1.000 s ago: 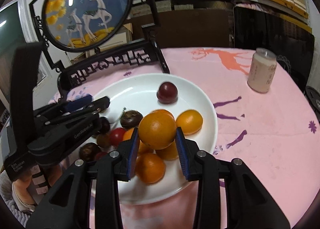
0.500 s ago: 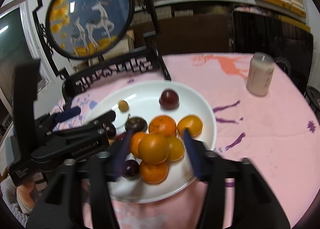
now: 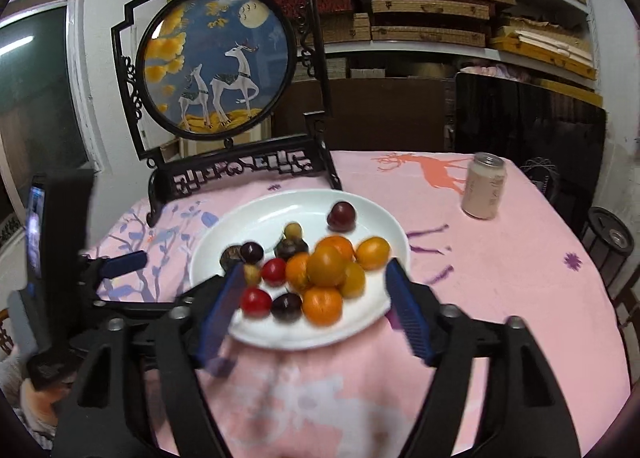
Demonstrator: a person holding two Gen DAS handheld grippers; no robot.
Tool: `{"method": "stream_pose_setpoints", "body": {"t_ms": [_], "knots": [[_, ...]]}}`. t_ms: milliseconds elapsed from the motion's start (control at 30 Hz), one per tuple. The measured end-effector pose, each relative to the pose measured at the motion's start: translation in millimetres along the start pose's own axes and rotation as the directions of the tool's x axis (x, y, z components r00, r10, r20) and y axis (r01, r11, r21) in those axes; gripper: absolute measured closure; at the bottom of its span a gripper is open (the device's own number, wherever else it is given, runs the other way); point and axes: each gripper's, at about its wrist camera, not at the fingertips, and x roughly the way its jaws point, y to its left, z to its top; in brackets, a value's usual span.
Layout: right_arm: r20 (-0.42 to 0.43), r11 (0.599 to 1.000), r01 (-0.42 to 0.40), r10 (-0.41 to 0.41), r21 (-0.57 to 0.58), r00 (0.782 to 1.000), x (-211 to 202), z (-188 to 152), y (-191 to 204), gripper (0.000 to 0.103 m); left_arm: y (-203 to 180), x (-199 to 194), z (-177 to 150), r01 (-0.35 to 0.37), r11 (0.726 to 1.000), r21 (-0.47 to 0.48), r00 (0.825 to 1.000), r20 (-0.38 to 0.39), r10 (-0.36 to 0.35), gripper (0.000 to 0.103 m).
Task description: Organize fruits
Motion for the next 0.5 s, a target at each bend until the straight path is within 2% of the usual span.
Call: {"method": "stream_pose_setpoints", "body": {"t_ms": [67, 100, 200, 333, 500], "knots": [[0.004, 1.000, 0.015, -0.015, 0.004, 1.000, -6.9, -9.0, -0.4, 0.011, -0.8, -9.5, -7.5, 0.007, 1.000, 0.002, 1.000, 0.007, -0.007, 0.002], [0.009, 1.000, 0.026, -0.026, 0.003, 1.000, -11.8, -14.7, -0.7, 0.009, -1.4, -15.4, -12.0, 0.009, 1.000, 0.002, 1.000, 0.012, -0.009, 0.002], [0.015, 0.998, 0.056, -0.056, 0.003, 0.998, -22.9, -28.2, -3.1, 0.009, -4.7, -28.6, -24.4, 0.011, 1.000, 0.008, 1.000, 0.015, -0.011, 0.002], [-0.004, 0.998, 0.051, -0.051, 0.041, 0.999, -31.7, -43.4, -11.5, 0.008, -12.2, -39.9, -38.9, 0.002, 0.999, 0.044, 1.000, 0.018, -0.002, 0.002], [-0.004, 0.998, 0.050, -0.050, 0.049, 0.999, -35.0, -46.4, -11.5, 0.005, -20.3, -45.8, -42.9, 0.020, 0.997, 0.071, 1.000, 0.022, -0.021, 0.002]]}}
